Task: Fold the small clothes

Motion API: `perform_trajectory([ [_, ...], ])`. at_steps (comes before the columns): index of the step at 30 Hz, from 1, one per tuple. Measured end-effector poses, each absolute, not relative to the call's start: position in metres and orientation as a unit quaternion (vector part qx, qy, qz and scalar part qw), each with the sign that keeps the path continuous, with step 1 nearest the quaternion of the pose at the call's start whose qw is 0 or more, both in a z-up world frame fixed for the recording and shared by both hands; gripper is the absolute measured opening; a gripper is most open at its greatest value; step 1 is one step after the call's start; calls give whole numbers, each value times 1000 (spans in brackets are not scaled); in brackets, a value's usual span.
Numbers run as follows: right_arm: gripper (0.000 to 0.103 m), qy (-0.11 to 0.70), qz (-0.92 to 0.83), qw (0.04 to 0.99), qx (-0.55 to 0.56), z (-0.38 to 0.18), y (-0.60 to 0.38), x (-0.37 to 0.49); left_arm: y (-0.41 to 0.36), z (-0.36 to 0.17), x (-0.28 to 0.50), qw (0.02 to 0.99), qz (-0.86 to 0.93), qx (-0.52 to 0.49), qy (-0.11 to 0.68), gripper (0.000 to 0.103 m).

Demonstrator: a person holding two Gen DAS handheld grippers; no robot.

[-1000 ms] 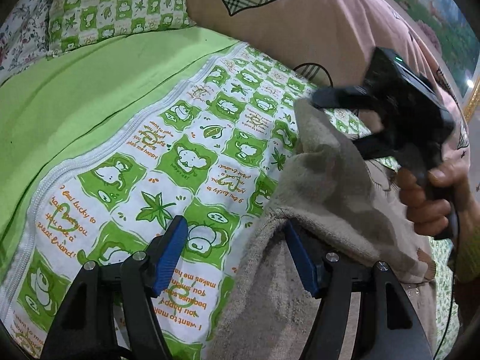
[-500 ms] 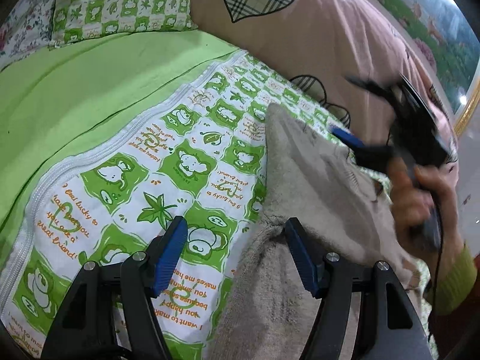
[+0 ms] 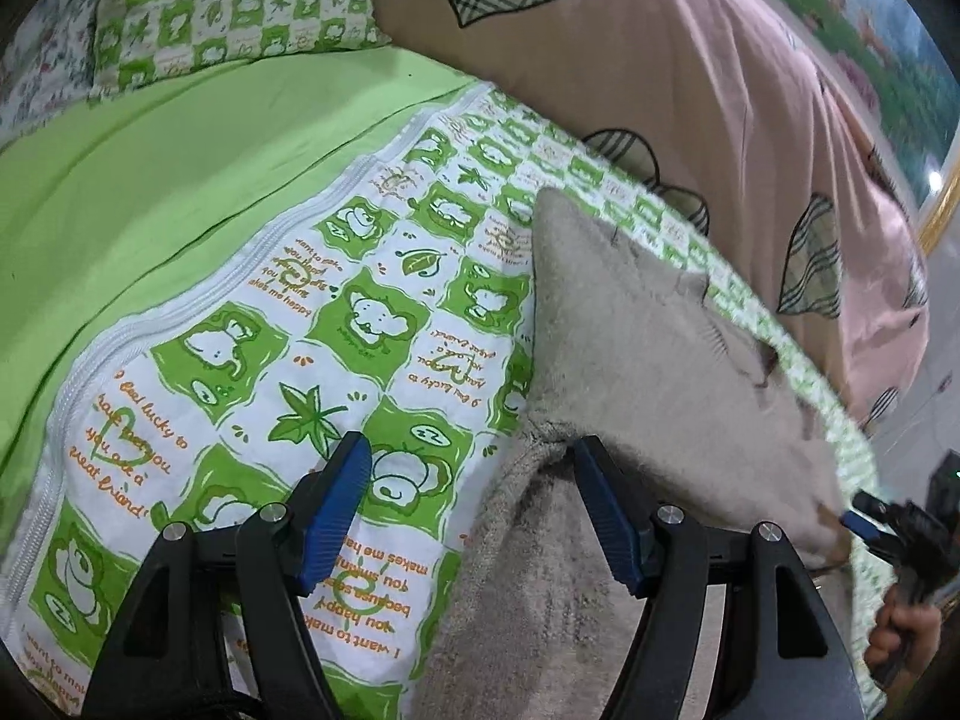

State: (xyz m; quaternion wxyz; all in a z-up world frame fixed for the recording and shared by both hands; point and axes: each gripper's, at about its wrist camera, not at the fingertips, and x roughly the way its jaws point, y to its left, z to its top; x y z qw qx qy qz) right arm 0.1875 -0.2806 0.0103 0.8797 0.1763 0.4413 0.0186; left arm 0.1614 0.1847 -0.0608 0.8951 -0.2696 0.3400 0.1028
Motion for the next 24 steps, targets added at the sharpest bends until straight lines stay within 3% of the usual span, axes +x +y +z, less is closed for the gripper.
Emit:
perform_trajectory([
  [6,67,428,20,880,204,4,-284,141,173,-47,162,889,110,-221,386,71],
  [12,67,417,37,889,186,13,-263,84,156,-24,94,888,114,-189,403,71],
  [17,67,397,57,893,205,14,-254,33,146,-19,20,873,123,-200,426,71],
  [24,67,386,60,900,194,18,-237,-13,108,-42,-34,811,83,-251,522,71],
])
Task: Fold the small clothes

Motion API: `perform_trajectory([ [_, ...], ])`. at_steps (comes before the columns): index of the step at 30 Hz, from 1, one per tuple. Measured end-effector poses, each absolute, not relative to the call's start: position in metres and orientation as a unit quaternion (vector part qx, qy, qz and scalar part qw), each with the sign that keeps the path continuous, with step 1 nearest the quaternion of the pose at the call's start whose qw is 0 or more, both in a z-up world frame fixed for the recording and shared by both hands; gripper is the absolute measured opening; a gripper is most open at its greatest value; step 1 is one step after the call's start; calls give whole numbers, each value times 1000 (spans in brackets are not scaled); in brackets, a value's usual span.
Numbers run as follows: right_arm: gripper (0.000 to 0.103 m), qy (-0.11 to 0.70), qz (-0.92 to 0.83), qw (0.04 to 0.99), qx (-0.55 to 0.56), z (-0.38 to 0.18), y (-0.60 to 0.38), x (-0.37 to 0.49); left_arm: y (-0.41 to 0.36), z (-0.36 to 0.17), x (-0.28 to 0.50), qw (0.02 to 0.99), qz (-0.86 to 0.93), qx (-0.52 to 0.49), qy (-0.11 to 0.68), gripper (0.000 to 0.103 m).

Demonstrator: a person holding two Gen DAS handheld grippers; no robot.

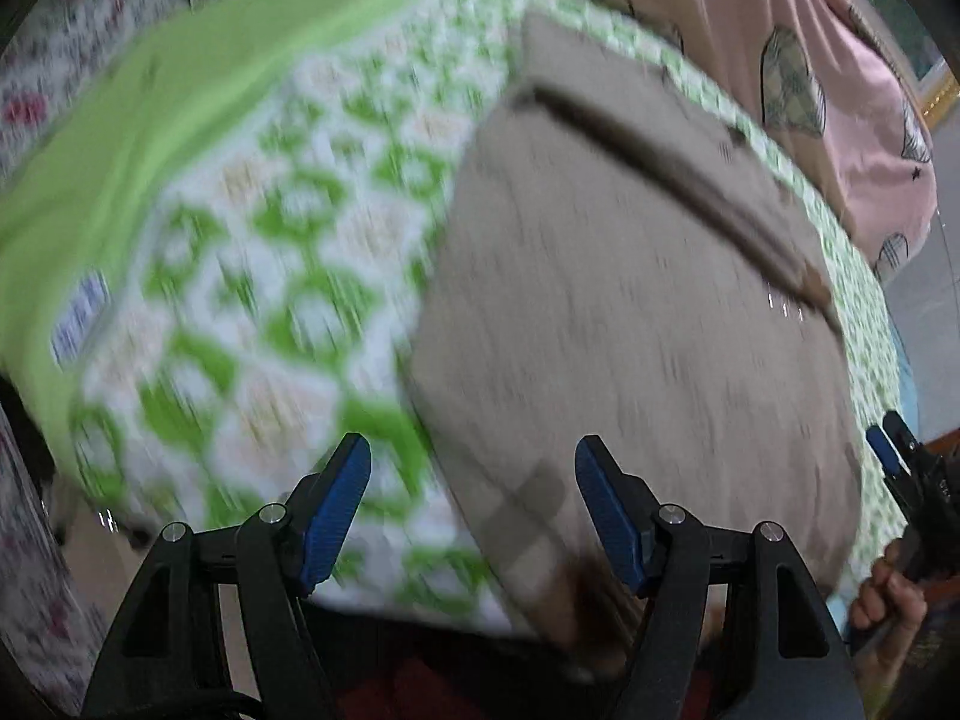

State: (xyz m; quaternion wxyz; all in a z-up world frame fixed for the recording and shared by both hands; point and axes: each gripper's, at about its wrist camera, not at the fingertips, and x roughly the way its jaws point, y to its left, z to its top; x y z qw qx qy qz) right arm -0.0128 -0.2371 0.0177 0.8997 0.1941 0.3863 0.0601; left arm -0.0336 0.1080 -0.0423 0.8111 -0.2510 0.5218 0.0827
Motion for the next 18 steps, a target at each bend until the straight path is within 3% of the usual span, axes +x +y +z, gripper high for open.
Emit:
perform_trajectory([
  [3,67,391,66,899,188,19,-231,-27,93,-50,-32,790,46,-279,544,71],
  [8,67,389,82,899,183,24,-222,-44,67,-58,-26,801,49,-213,557,70],
  [10,67,387,81,901,179,26,-221,-51,58,-55,-34,816,50,-168,551,47],
  [13,67,385,77,901,186,28,-227,-66,62,-54,-49,823,21,-162,545,24],
  [18,67,397,78,895,189,24,-245,-94,87,-57,-86,825,-45,-207,524,22],
])
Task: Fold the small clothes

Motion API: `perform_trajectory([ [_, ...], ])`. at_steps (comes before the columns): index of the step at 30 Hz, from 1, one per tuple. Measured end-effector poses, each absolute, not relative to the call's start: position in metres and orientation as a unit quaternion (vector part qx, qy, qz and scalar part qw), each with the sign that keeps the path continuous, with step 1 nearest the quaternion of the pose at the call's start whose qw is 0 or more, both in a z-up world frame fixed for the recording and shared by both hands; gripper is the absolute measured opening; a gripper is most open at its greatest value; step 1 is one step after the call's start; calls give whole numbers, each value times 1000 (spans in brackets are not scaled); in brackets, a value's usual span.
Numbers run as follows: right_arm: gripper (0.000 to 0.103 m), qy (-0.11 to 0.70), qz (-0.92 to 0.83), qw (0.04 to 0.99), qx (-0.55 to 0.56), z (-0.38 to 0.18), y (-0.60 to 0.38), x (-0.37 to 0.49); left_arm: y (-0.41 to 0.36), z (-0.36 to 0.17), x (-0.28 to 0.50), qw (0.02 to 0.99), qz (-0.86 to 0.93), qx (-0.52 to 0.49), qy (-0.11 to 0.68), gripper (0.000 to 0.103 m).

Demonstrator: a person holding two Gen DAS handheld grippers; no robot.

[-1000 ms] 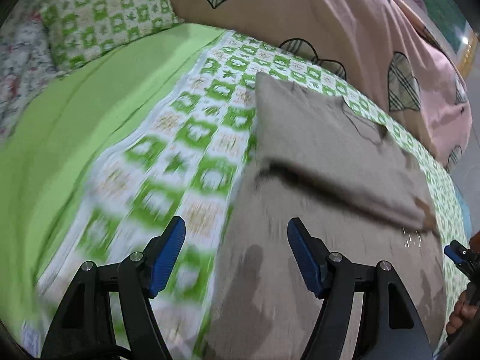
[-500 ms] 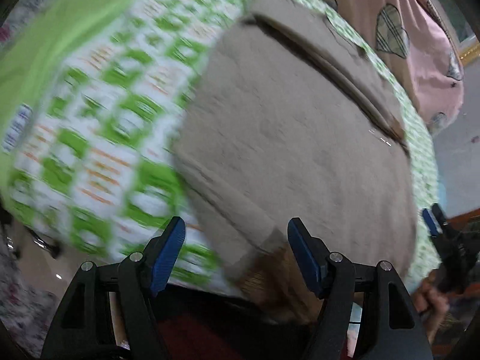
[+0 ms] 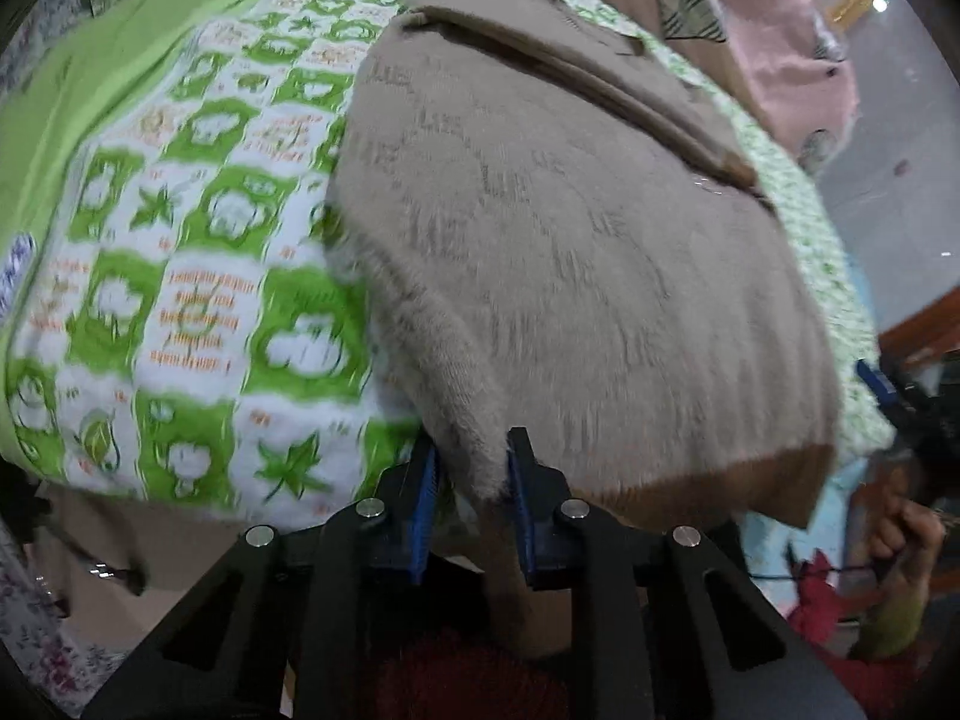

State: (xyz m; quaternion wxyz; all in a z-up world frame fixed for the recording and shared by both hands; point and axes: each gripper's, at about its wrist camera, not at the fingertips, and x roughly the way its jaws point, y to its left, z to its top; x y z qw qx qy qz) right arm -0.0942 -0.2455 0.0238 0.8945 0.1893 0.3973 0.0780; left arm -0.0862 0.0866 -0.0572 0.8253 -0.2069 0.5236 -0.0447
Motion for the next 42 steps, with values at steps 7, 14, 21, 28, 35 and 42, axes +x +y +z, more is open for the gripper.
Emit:
perform_trajectory([
  [7,67,443,128,863,206,4,-262,-123,98,-71,-87,808,-110,-266,514,54],
  [14,67,475,154,834,234,-19,-273,-142,83,-77,-87,829,-117,-207,507,14],
  [21,67,492,197,811,247,-45,-254,-136,90,-81,-83,819,-143,-215,513,28],
  [28,13,495,190,807,258,-59,-244,-126,75,-82,-86,830,-168,-165,505,13],
  [35,10,437,224,817,303,-36,-269,-153,96,-70,-107,845,-192,-213,451,6],
  [42,10,379,281,819,326,-8,-262,-140,116,-38,-110,859,-202,-264,389,6],
])
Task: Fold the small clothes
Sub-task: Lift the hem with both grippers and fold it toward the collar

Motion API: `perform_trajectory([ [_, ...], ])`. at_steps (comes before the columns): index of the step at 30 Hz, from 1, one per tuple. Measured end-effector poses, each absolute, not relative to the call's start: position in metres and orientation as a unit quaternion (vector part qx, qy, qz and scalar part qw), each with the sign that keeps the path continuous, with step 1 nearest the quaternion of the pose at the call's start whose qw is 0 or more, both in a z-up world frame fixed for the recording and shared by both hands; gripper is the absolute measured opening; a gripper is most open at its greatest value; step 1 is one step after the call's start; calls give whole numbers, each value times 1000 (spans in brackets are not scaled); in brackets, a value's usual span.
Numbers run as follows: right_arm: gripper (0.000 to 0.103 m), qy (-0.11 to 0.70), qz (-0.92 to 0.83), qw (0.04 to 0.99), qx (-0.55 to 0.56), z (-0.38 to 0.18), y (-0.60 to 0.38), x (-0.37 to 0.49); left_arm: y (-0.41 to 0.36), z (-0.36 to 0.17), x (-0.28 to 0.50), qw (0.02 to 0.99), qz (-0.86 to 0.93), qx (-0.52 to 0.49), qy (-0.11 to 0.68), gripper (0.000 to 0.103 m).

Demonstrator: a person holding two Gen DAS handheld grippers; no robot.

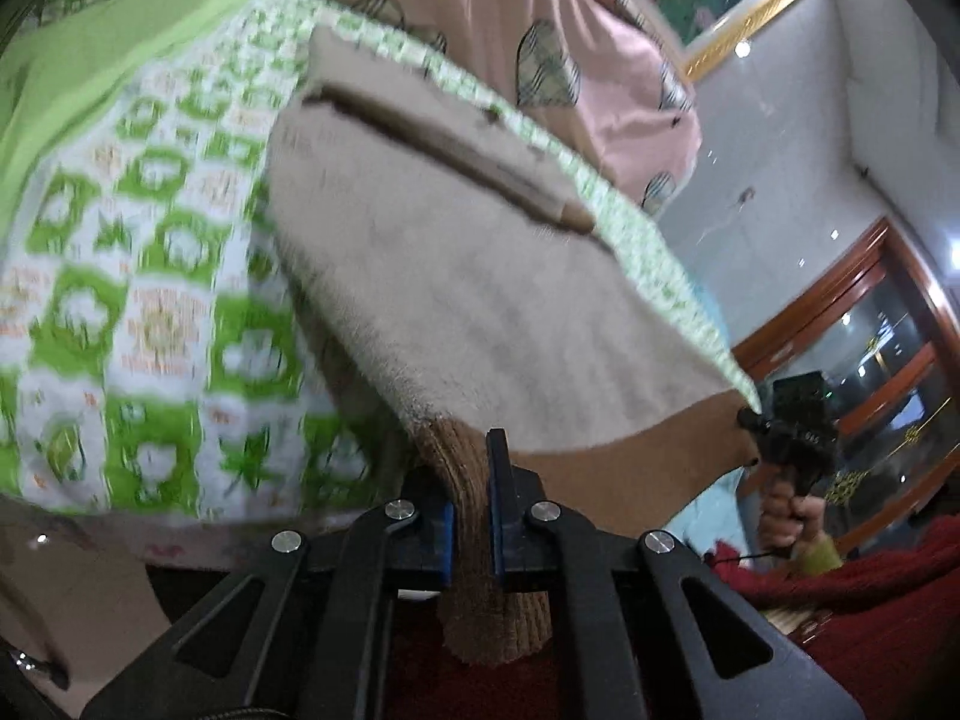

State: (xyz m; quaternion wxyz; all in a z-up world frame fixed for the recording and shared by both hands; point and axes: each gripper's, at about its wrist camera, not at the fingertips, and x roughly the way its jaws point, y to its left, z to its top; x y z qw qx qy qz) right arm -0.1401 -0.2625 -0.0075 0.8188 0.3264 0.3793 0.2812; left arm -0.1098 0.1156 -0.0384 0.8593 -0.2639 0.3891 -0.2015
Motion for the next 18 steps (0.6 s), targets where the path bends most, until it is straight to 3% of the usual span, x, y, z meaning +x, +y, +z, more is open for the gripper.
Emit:
perform_trajectory([
  [11,10,248,290,862,333,74,-294,-81,142,59,-27,909,-206,-271,241,6],
  [18,10,249,233,886,314,98,-311,17,149,77,84,920,-193,-247,236,6],
])
